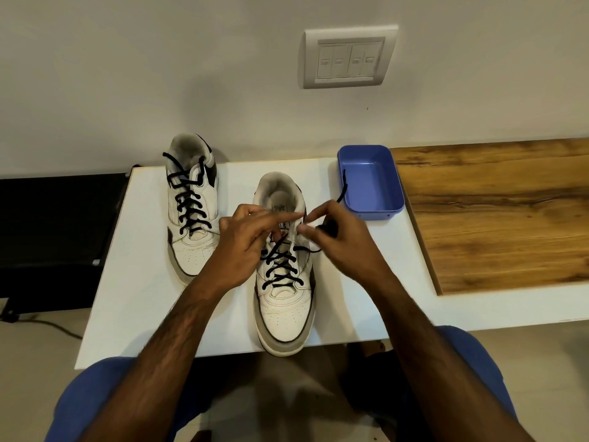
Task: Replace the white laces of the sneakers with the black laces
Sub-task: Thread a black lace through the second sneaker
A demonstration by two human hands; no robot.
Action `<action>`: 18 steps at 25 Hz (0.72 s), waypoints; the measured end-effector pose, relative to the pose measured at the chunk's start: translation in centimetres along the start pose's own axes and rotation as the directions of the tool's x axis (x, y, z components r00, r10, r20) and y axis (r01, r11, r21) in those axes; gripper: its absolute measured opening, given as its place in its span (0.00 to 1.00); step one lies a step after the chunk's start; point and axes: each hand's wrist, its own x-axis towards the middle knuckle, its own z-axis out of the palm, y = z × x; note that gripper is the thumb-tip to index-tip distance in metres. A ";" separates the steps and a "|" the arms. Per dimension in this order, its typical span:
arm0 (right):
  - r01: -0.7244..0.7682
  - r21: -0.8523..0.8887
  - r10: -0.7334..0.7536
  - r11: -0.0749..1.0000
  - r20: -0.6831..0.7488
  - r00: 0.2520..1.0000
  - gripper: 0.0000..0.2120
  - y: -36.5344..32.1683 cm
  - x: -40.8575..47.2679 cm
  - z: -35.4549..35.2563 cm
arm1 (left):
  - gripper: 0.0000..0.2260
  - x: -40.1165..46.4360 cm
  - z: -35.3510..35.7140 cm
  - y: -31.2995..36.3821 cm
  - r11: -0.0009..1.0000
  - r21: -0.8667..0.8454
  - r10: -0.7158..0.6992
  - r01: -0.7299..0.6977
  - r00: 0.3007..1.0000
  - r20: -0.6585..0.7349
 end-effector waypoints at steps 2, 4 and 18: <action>0.033 -0.136 -0.026 0.990 0.053 0.998 0.10 0.1 0.2 0.6 | 0.26 0.1 -0.1 -0.2 1.000 0.014 0.013 -0.013 1.000 0.005; 0.087 -0.202 -0.082 0.976 0.033 0.996 0.07 0.3 0.4 0.6 | 0.26 0.1 0.0 -0.3 0.999 0.027 0.024 -0.024 1.000 0.007; -0.085 0.483 0.160 0.872 -0.117 0.980 0.10 -0.2 1.3 -1.7 | 0.18 -0.2 -0.5 0.1 0.988 0.134 0.077 -0.080 0.997 0.027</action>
